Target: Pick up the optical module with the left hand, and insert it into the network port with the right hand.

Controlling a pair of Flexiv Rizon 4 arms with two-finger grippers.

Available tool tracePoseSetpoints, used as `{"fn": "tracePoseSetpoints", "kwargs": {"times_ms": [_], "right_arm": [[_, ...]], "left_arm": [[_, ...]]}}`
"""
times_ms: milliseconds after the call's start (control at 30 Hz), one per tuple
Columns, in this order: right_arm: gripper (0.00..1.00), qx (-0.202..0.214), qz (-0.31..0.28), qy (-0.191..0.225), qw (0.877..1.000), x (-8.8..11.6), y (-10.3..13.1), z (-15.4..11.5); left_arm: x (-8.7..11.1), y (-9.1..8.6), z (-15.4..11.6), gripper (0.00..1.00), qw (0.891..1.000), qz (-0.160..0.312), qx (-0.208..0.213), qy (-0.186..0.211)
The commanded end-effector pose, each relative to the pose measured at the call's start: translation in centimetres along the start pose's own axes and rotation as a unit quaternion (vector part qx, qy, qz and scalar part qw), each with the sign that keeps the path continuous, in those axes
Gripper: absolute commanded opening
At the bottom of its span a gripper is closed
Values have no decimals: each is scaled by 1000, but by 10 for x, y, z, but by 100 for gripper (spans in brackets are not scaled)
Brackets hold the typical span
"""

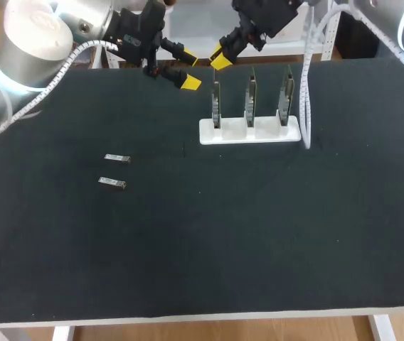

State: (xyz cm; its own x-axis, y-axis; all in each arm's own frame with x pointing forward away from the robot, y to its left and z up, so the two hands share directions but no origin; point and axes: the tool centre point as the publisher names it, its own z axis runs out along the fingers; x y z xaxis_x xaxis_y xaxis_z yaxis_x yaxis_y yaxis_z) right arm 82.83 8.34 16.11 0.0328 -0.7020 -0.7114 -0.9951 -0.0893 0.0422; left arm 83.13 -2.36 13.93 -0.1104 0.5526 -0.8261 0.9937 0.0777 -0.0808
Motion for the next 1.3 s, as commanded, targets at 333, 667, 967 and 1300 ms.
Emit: {"fn": "tracePoseSetpoints", "kwargs": {"times_ms": [333,667,967,1300], "right_arm": [[100,-232,-1,-1,973,0,-6,1],[100,-222,7,-2,975,-1,-7,0],[100,-208,11,-11,978,-3,-8,-9],[100,-201,27,-66,977,4,-6,-21]], "left_arm": [[0,1,0,100,1000,0,1,1],[0,1,0,100,1000,0,1,1],[0,1,0,100,1000,0,1,1],[0,1,0,100,1000,0,1,1]]}}
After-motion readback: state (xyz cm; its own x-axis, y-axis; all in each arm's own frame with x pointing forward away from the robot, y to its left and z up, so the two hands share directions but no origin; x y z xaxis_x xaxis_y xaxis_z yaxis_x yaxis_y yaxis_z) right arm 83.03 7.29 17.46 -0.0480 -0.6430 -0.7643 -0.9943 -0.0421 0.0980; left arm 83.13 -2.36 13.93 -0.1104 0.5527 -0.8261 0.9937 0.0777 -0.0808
